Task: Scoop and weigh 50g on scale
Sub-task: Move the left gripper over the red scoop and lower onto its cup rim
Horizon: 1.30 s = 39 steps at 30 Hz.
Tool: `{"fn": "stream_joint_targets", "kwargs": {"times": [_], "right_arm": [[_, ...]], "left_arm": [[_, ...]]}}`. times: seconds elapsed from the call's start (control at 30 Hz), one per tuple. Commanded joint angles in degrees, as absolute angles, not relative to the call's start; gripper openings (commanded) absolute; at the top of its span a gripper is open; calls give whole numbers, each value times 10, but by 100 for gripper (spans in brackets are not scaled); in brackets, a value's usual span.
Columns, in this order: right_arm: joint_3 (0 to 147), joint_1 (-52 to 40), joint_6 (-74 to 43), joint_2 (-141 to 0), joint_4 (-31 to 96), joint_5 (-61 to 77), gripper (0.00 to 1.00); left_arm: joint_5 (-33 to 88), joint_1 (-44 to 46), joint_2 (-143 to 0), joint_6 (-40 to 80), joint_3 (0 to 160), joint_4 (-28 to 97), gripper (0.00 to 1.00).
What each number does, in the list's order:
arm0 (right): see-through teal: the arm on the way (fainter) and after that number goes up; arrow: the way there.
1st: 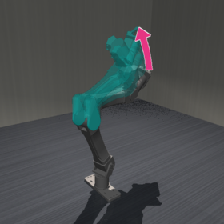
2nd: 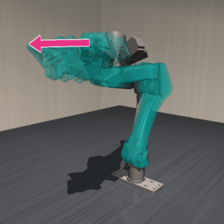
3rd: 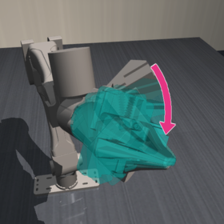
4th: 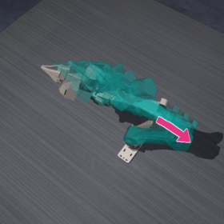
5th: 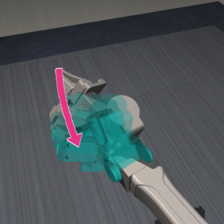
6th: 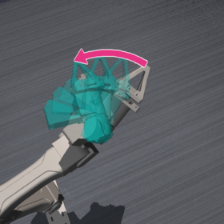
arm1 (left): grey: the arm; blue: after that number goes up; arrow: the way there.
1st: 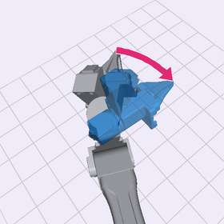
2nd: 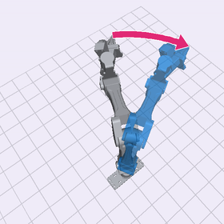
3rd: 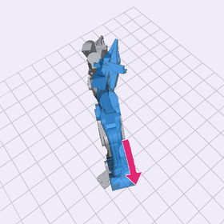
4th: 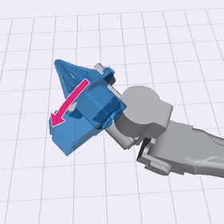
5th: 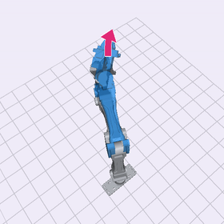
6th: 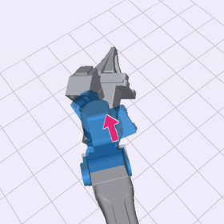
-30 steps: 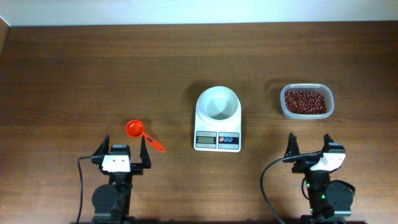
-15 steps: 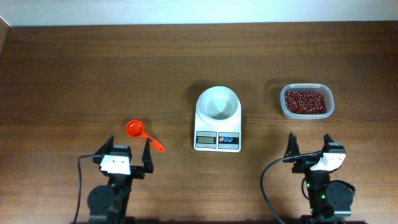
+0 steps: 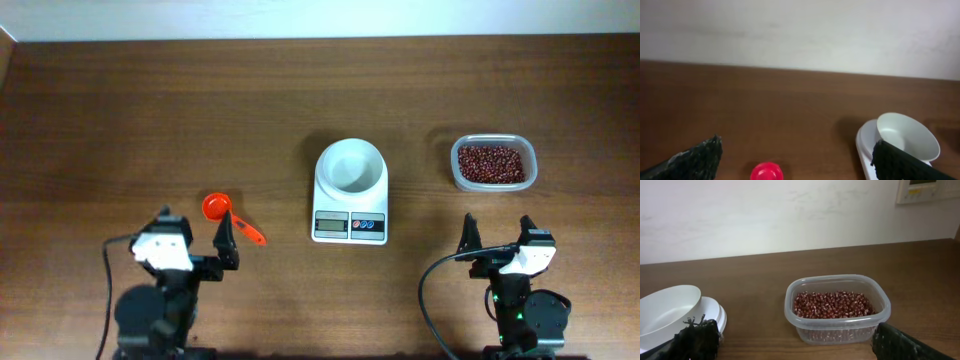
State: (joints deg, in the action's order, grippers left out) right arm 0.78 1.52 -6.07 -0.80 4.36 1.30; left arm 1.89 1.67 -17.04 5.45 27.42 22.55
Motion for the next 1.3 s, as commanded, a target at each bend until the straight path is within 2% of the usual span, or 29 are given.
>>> {"fn": "stream_joint_targets", "kwargs": {"times": [0.0,0.2,0.33,0.5,0.6,0.63,0.73,0.83,1.03,1.27], "right_arm": [[3,19,-62,-2,45,8,99],[3,19,-62,-2,45,8,99],[3,19,-62,-2,45,8,99],[3,19,-62,-2,45,8,99],[3,19,-62,-2,45,8,99],[3,19,-62,-2,45,8,99],[3,19,-62,-2,45,8,99],[3,19,-62,-2,45,8,99],[3,19,-62,-2,45,8,99],[3,19,-62,-2,45,8,99]], "left_arm": [[11,13,-259,69,362,259,99],[32,13,-448,68,574,413,99],[157,13,-523,68,644,427,99],[167,13,-578,68,646,425,100],[168,13,-613,71,646,426,87],[166,13,-627,86,646,428,86],[91,13,-665,170,646,459,83],[-5,13,-703,271,646,519,72],[-40,13,-740,344,645,586,71],[-90,13,-775,401,616,569,66]]}}
